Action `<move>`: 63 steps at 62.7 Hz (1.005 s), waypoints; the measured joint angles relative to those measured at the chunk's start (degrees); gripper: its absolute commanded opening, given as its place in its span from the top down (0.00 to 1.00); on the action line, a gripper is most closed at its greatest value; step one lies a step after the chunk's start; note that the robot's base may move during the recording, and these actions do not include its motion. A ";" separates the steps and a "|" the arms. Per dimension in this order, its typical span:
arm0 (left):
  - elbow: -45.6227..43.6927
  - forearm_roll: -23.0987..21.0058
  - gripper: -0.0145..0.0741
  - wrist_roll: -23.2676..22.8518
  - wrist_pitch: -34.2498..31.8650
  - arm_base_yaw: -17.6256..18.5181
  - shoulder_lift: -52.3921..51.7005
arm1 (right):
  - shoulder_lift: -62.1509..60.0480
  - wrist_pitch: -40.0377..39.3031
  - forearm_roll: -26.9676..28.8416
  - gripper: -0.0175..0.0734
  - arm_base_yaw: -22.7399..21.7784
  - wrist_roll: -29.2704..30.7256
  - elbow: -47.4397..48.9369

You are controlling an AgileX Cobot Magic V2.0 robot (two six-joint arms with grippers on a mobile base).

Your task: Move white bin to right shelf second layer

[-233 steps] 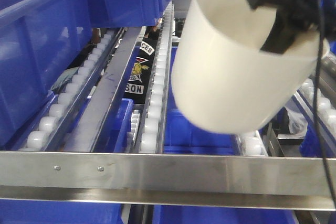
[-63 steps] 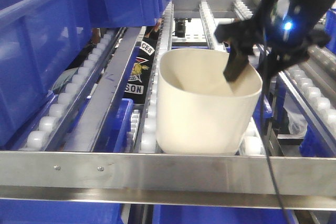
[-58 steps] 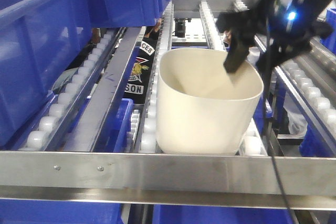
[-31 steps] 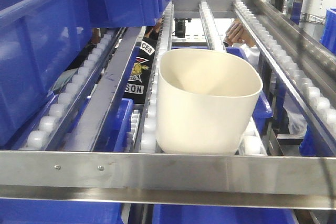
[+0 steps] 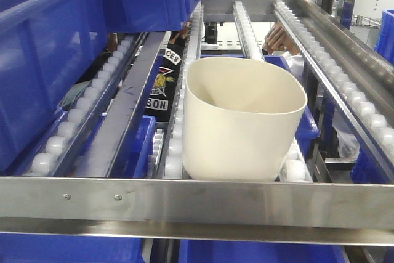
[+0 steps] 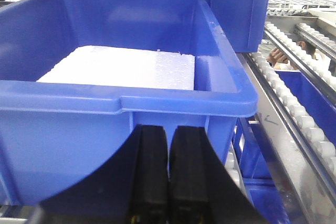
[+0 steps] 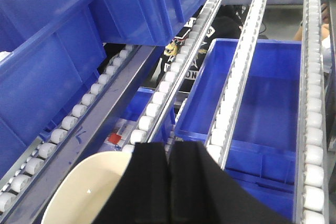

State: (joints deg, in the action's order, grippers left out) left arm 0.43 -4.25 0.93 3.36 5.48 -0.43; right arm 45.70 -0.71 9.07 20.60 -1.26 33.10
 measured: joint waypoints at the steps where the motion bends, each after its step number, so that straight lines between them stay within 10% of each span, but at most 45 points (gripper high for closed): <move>1: 0.00 0.00 0.74 0.00 0.00 0.00 0.00 | 0.02 0.00 0.00 0.75 0.00 0.00 -0.01; 45: 0.00 0.00 0.74 0.00 0.00 0.00 0.00 | -0.49 -0.45 0.00 0.75 0.00 0.00 -0.70; 63: 0.00 0.00 0.74 0.00 0.00 0.00 0.00 | -14.56 2.14 0.00 0.75 -9.88 0.00 -11.17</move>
State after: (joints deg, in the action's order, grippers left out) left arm 0.43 -4.25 0.93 3.36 5.48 -0.43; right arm 31.15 1.43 9.07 10.72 -1.26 21.93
